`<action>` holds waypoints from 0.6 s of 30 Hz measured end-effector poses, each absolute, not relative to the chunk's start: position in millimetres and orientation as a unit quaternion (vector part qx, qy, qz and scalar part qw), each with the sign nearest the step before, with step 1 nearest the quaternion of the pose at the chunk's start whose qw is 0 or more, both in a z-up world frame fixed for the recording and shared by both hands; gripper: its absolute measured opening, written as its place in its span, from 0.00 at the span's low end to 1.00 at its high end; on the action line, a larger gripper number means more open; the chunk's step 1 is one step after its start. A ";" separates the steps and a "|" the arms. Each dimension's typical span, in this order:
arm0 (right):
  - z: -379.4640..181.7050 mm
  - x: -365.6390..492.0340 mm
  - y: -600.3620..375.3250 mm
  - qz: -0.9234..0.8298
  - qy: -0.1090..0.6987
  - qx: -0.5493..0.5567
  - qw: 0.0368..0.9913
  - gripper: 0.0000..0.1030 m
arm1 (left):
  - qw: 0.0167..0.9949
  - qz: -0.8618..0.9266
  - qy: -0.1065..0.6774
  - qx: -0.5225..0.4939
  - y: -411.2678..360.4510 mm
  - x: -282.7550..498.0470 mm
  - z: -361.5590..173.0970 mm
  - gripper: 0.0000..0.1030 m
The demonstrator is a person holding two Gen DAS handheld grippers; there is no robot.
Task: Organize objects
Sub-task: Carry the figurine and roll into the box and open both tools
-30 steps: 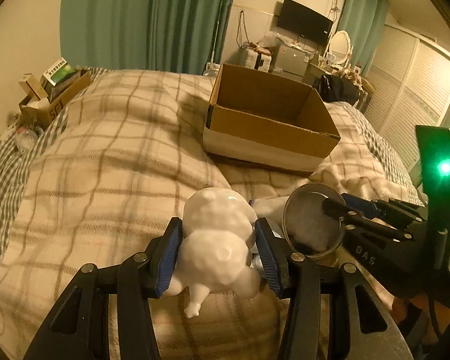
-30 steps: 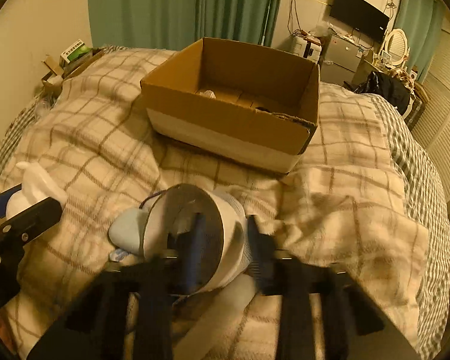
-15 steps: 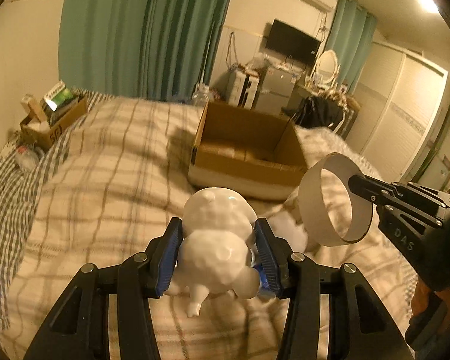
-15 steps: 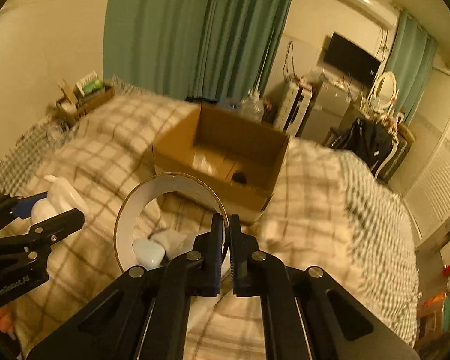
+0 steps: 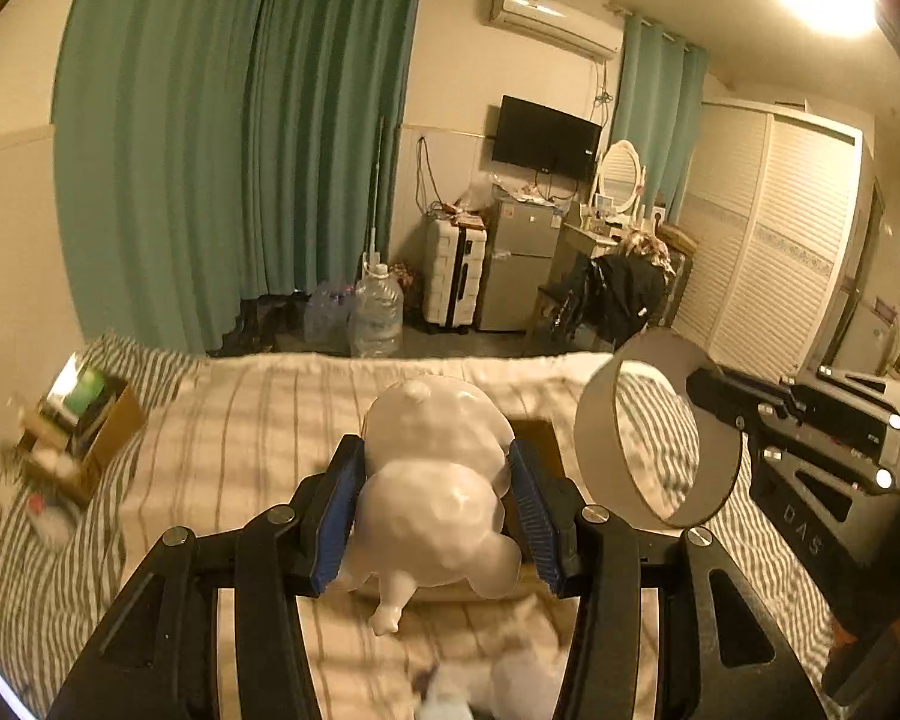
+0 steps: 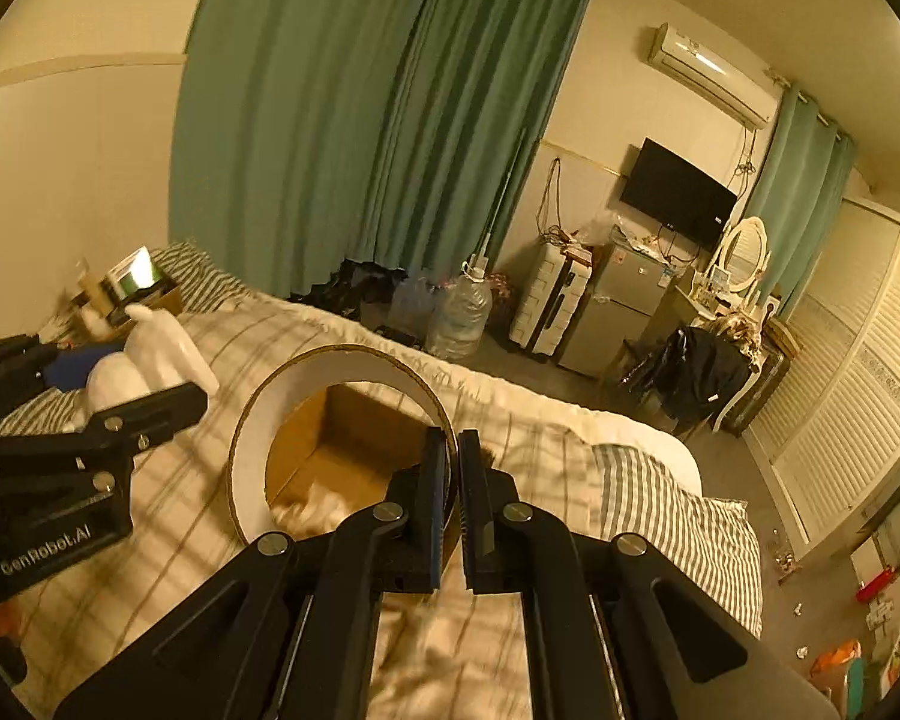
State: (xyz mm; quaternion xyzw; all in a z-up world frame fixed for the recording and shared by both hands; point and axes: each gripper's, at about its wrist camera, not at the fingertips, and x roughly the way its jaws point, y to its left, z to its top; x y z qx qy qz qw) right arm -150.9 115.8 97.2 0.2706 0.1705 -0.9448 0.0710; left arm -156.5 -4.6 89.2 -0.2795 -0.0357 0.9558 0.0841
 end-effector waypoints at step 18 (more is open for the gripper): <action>-65.0 -323.5 132.6 -0.904 0.147 0.392 0.082 0.03 | 0.089 0.920 -0.008 -0.383 4.5 -308.1 -70.3 0.49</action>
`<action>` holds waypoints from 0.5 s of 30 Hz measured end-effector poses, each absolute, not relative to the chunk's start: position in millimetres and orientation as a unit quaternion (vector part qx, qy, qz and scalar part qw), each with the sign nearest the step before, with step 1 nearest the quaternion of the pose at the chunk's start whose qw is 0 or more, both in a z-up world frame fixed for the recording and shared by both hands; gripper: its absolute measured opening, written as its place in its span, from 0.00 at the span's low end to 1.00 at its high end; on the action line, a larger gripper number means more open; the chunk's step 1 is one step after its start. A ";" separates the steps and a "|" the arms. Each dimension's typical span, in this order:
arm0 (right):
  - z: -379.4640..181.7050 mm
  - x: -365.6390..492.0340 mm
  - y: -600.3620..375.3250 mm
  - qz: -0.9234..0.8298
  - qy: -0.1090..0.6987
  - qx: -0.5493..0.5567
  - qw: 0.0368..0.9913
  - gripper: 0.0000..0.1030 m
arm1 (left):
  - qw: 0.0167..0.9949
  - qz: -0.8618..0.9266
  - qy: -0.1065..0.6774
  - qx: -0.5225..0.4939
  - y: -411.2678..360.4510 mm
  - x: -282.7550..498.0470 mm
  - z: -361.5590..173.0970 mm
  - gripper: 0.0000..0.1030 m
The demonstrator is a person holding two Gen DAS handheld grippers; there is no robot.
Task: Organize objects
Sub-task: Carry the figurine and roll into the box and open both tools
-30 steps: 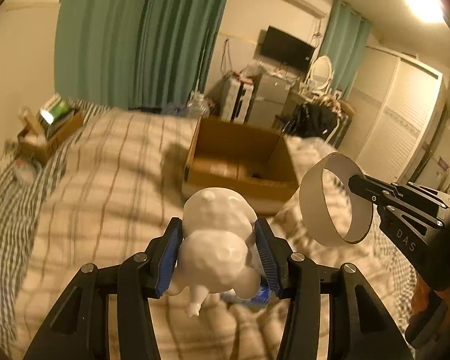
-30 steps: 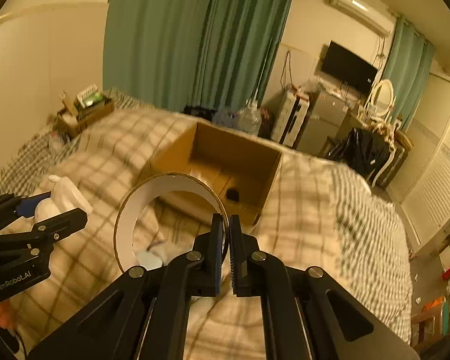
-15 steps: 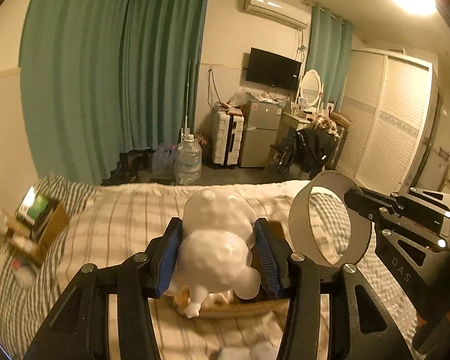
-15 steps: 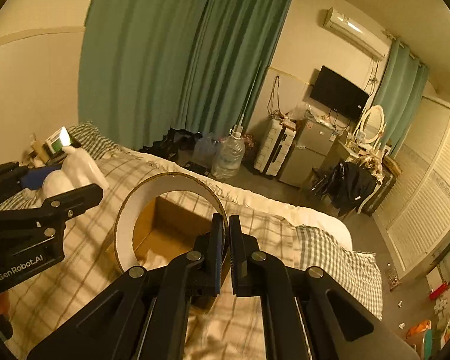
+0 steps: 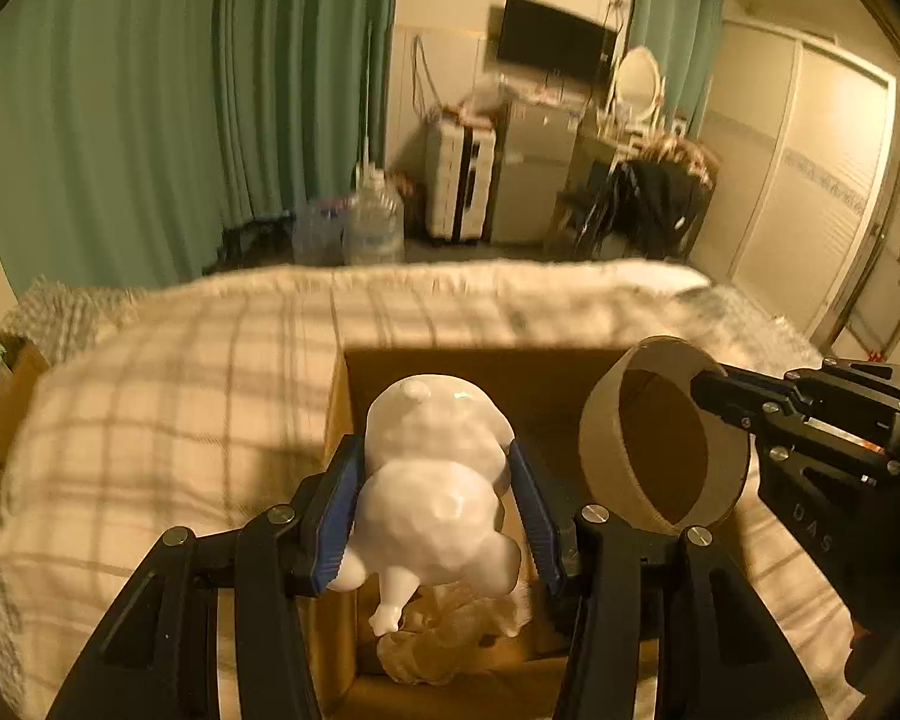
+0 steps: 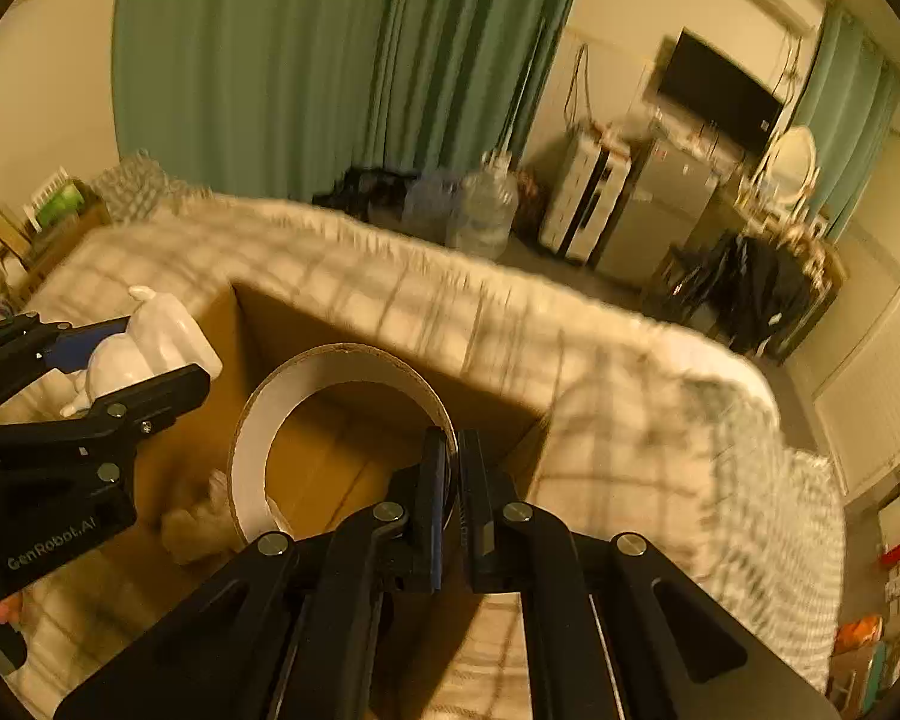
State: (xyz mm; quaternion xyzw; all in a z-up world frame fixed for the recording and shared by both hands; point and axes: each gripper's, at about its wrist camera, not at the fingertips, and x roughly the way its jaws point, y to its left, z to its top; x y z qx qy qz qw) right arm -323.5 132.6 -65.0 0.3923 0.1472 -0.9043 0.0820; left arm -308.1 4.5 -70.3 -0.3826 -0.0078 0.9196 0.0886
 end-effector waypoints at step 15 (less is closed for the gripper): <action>-54.2 -298.2 156.4 -0.921 0.072 0.370 0.095 0.54 | 0.095 0.923 -0.020 -0.371 4.2 -287.2 -68.1 0.81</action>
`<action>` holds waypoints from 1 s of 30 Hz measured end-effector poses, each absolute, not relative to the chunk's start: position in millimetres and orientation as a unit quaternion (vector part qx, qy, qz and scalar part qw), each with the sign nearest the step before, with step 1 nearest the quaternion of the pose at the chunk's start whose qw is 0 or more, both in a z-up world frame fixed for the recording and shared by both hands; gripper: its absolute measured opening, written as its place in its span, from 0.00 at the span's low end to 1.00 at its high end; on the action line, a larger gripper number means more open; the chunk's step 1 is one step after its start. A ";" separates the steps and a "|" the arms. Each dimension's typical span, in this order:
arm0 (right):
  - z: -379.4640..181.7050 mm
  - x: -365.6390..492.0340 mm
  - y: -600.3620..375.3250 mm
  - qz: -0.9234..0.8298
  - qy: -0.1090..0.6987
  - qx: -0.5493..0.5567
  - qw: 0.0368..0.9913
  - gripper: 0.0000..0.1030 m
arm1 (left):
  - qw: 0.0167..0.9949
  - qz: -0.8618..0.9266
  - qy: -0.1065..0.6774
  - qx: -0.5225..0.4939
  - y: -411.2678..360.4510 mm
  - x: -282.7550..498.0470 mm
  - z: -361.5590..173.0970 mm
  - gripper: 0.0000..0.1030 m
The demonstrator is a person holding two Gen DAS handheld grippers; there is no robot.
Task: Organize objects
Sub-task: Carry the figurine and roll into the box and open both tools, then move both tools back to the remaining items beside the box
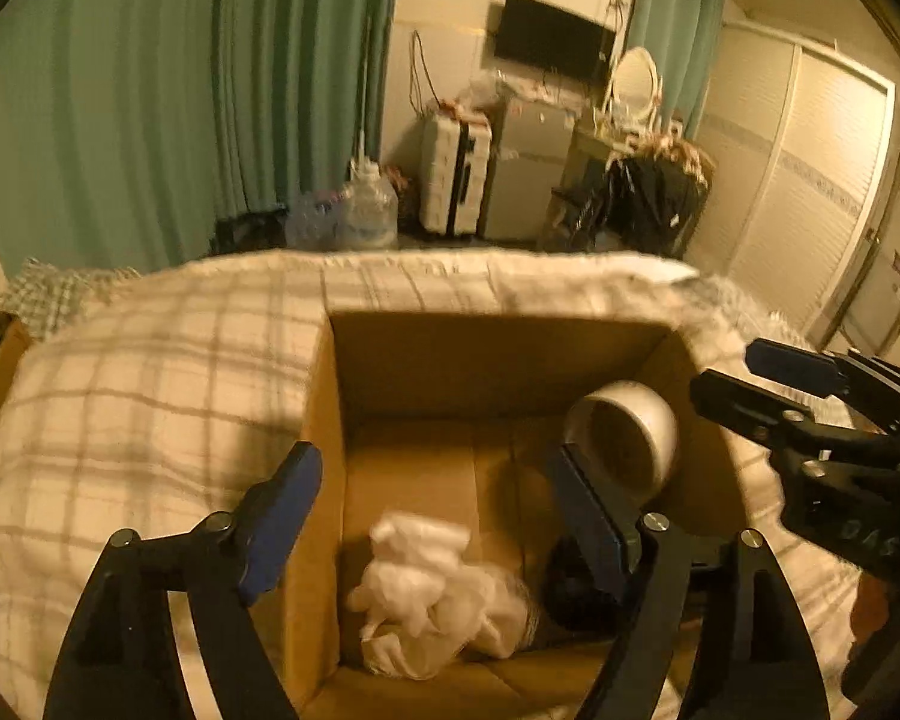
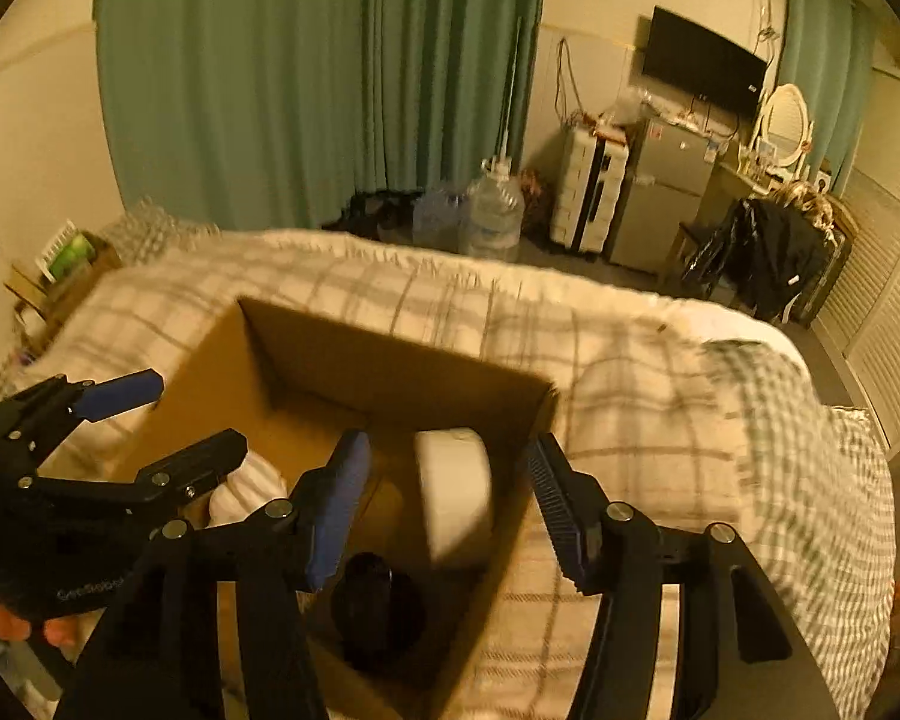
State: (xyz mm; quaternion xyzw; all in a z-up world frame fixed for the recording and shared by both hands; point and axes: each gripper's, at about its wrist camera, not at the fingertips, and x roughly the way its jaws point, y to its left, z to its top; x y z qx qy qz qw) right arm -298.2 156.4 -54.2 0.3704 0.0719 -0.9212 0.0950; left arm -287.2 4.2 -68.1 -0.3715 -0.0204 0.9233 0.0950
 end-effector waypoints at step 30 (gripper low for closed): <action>-65.0 -21.6 138.0 -0.917 0.106 0.380 0.061 0.74 | 0.006 0.936 -0.034 -0.350 -27.6 -30.6 -69.2 1.00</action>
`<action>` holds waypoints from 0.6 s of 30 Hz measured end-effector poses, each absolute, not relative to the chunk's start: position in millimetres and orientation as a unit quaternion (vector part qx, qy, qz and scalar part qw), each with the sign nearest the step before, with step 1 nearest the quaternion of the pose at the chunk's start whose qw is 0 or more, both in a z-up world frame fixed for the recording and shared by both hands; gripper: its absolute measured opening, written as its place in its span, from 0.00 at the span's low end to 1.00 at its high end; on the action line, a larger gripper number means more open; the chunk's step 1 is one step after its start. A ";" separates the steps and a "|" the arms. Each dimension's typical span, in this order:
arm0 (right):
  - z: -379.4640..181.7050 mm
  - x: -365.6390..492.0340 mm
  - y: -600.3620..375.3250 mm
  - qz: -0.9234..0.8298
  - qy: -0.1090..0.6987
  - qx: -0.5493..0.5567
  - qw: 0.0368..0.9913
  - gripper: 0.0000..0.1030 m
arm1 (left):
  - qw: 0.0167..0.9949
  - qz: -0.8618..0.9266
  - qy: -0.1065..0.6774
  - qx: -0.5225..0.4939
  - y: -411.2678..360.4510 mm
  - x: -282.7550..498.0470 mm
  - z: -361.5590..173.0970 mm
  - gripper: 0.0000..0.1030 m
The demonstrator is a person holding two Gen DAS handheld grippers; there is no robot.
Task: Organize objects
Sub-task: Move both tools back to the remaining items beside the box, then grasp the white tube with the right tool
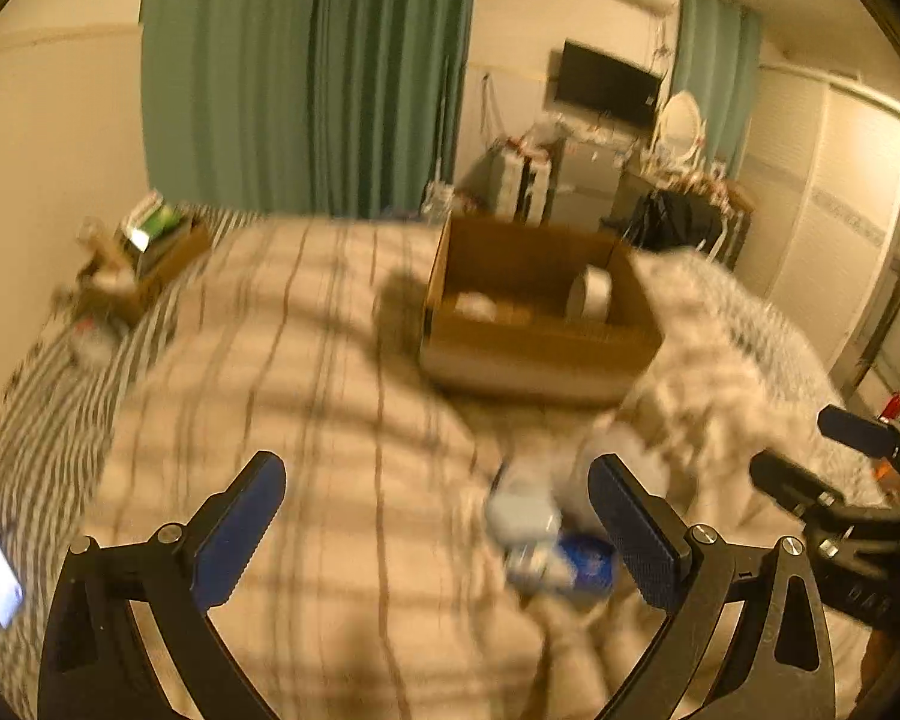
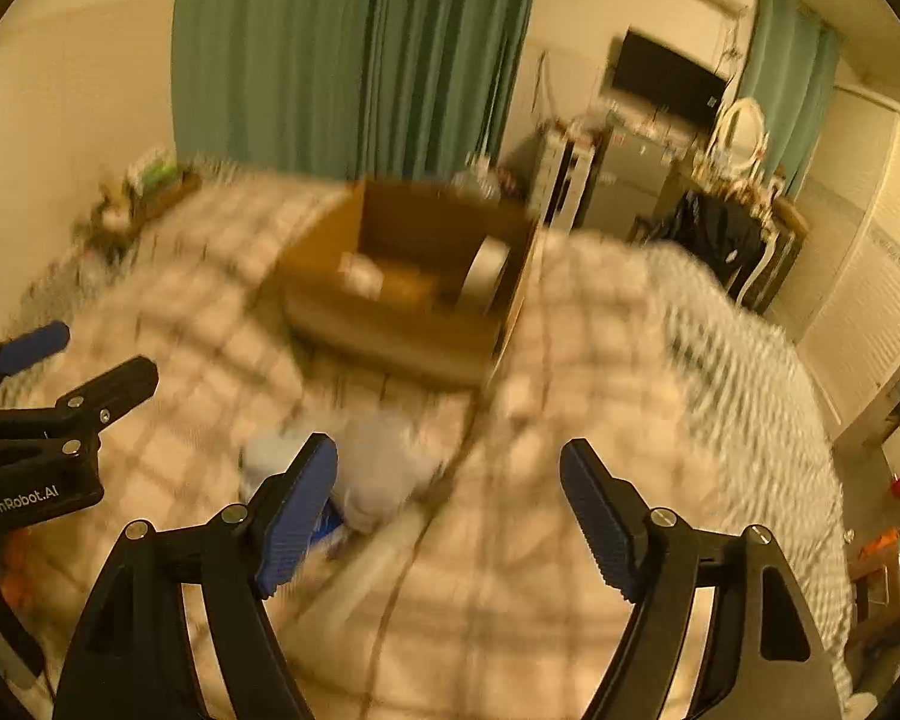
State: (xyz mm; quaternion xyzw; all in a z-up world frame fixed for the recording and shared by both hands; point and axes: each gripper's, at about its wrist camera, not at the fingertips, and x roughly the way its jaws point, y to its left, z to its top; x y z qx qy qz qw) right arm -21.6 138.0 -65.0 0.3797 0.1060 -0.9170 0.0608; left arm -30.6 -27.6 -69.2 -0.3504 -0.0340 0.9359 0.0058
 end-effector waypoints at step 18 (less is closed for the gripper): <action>-159.5 -14.8 98.6 -0.846 0.170 0.489 0.126 0.29 | 0.010 0.911 -0.055 -0.410 -40.0 -28.4 -110.1 1.00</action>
